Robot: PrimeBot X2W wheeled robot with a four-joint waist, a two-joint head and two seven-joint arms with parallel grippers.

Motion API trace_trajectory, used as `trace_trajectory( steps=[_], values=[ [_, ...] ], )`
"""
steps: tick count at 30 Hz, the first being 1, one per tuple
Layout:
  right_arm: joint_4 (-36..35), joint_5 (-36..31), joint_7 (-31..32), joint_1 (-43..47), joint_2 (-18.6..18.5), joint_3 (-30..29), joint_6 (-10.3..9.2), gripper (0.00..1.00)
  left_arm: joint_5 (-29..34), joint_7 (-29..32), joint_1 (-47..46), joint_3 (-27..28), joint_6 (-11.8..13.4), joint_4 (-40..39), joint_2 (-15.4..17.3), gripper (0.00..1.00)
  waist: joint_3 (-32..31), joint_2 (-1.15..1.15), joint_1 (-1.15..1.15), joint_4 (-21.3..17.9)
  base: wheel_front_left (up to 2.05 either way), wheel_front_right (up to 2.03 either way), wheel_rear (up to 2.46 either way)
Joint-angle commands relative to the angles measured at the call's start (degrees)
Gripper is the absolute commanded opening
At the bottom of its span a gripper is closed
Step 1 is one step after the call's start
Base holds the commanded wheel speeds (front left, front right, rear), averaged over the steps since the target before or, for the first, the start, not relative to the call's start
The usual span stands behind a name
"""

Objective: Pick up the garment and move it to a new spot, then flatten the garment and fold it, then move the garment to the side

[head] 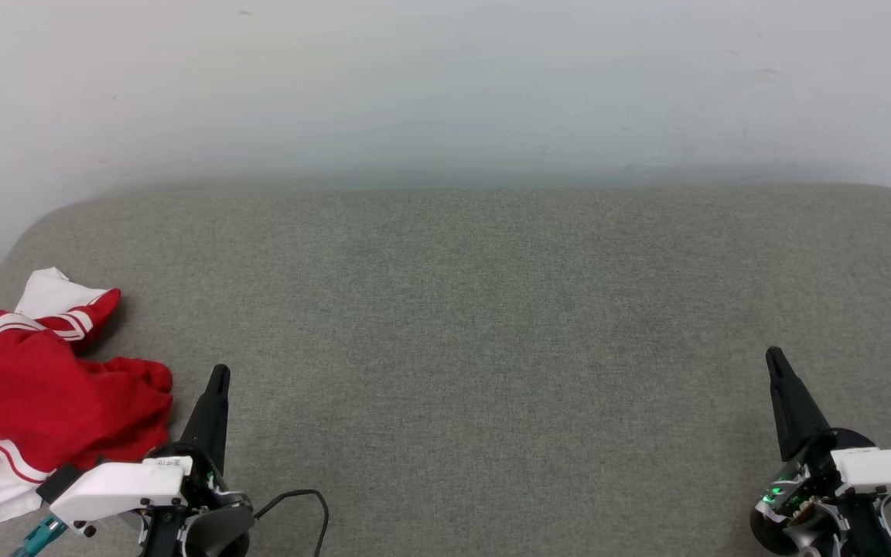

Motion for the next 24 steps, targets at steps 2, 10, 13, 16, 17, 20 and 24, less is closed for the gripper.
trace_trajectory(
  steps=[2,10,13,16,17,20,24],
  values=[
    [0.07,-0.25,-0.02,-0.72,0.18,0.02,-0.02,0.00,-0.10,0.10,-0.29,0.15,-0.27,-0.09,-0.15,0.00,0.00,0.00,0.00,0.00,0.00,0.00,0.00],
    [0.07,-0.25,-0.02,-0.72,0.18,0.02,-0.02,0.00,-0.10,0.10,-0.29,0.15,-0.27,-0.09,-0.15,0.00,0.00,0.00,0.00,0.00,0.00,0.00,0.00],
    [0.07,-0.25,-0.02,-0.72,0.18,0.02,-0.02,0.00,-0.10,0.10,-0.29,0.15,-0.27,-0.09,-0.15,0.00,0.00,0.00,0.00,0.00,0.00,0.00,0.00],
    [0.07,-0.25,-0.02,-0.72,0.18,0.02,-0.02,0.00,-0.10,0.10,-0.29,0.15,-0.27,-0.09,-0.15,0.00,0.00,0.00,0.00,0.00,0.00,0.00,0.00],
    [0.07,-0.25,-0.02,-0.72,0.18,0.02,-0.02,0.00,-0.10,0.10,-0.29,0.14,-0.27,-0.09,-0.15,0.00,0.00,0.00,0.00,0.00,0.00,0.00,0.00],
    [0.07,-0.25,-0.02,-0.72,0.18,0.02,-0.02,0.00,-0.10,0.10,-0.29,0.14,-0.27,-0.09,-0.15,0.00,0.00,0.00,0.00,0.00,0.00,0.00,0.00],
    [0.85,-0.06,-0.17,0.84,0.02,0.17,0.00,1.00,0.04,-0.23,0.67,-0.44,0.08,0.91,-0.04,1.00,0.01,0.00,0.00,0.00,0.00,0.00,0.00]
  ],
)
